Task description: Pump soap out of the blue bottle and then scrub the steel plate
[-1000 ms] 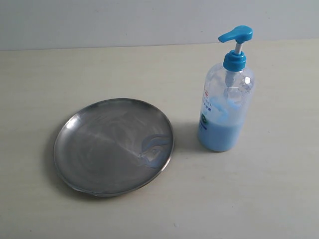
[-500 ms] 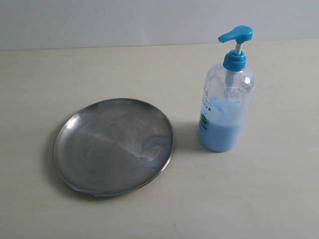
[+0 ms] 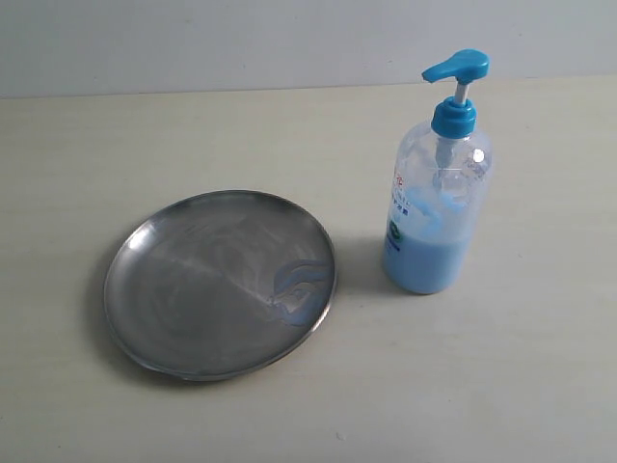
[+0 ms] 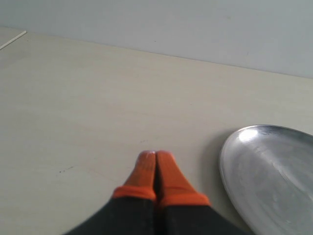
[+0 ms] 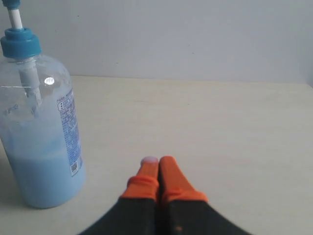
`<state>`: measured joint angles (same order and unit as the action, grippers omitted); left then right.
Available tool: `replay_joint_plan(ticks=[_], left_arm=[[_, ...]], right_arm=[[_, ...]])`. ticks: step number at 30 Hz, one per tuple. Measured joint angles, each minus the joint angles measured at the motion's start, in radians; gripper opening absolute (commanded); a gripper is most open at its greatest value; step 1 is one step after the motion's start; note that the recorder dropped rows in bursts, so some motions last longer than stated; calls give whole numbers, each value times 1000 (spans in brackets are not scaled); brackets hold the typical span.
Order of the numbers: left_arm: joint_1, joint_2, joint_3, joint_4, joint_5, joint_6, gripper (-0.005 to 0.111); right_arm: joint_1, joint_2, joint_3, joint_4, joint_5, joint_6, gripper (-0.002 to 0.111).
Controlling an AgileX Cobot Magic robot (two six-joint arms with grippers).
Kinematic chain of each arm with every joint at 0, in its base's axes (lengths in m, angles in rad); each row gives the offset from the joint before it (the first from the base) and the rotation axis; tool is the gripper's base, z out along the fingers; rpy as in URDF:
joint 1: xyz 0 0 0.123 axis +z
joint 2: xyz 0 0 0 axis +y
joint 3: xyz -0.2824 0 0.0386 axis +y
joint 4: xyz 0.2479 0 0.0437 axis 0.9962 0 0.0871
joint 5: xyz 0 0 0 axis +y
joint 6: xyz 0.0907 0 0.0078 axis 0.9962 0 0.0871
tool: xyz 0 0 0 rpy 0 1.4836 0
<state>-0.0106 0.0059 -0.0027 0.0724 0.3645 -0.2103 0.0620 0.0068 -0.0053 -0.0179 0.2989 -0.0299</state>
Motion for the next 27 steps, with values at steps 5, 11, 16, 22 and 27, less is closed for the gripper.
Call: replay_joint_plan(ticks=[5,11,16,22,27], left_arm=[[0,0,0,0,0,0,0],[0,0,0,0,1,0,0],[0,0,0,0,1,0,0],[0,0,0,0,1,0,0],[0,0,0,0,1,0,0]], right_arm=[[0,0,0,0,-2,2,0],[0,0,0,0,-6,23,0],[0,0,0,0,-7,30,0],[0,0,0,0,-7,30,0],[0,0,0,0,-7,30,0]])
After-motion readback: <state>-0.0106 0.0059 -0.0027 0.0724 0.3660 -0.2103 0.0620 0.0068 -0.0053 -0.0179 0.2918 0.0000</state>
